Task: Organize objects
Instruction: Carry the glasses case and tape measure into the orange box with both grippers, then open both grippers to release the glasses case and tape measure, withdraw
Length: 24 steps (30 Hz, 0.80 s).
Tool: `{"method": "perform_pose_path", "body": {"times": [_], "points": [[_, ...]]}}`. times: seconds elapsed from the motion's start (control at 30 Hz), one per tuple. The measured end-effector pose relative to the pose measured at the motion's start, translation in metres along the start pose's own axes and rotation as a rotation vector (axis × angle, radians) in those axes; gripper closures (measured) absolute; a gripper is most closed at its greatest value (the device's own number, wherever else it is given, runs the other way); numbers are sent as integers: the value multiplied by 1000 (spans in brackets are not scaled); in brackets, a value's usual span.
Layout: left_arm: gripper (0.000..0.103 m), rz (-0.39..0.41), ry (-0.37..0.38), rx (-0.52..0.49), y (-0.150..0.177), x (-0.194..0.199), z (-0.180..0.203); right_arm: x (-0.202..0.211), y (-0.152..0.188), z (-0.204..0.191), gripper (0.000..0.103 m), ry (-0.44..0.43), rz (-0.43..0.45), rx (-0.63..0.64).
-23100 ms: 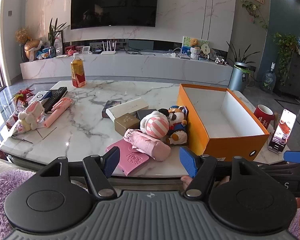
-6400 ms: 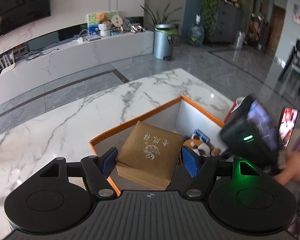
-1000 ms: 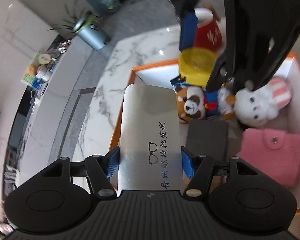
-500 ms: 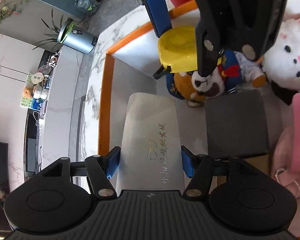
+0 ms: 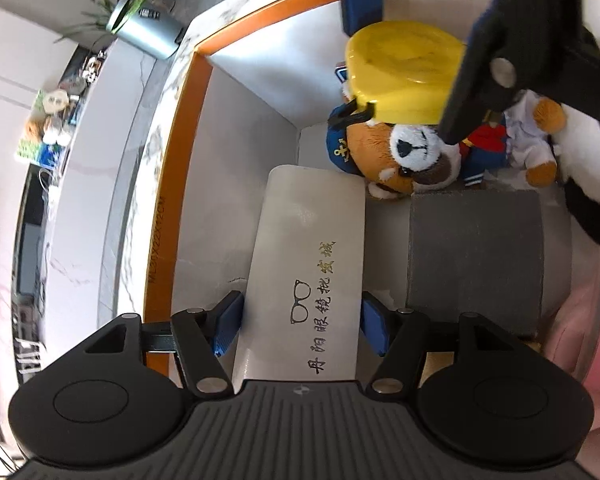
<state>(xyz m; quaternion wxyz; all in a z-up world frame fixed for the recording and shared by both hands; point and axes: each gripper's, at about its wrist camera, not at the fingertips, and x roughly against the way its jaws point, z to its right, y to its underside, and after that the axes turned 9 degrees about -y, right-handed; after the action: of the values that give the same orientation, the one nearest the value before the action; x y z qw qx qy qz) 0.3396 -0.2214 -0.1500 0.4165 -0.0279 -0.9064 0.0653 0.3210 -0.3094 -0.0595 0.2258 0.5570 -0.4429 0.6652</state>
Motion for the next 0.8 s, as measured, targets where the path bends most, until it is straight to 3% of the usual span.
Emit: {"method": "perform_pose_path", "body": {"times": [0.47,0.8], "points": [[24,52,72,271,23,40,-42,0,-23,2,46,89,69,41],[24,77,76,413,42,54,-47,-39,-46,9,46,199,28,51]]}}
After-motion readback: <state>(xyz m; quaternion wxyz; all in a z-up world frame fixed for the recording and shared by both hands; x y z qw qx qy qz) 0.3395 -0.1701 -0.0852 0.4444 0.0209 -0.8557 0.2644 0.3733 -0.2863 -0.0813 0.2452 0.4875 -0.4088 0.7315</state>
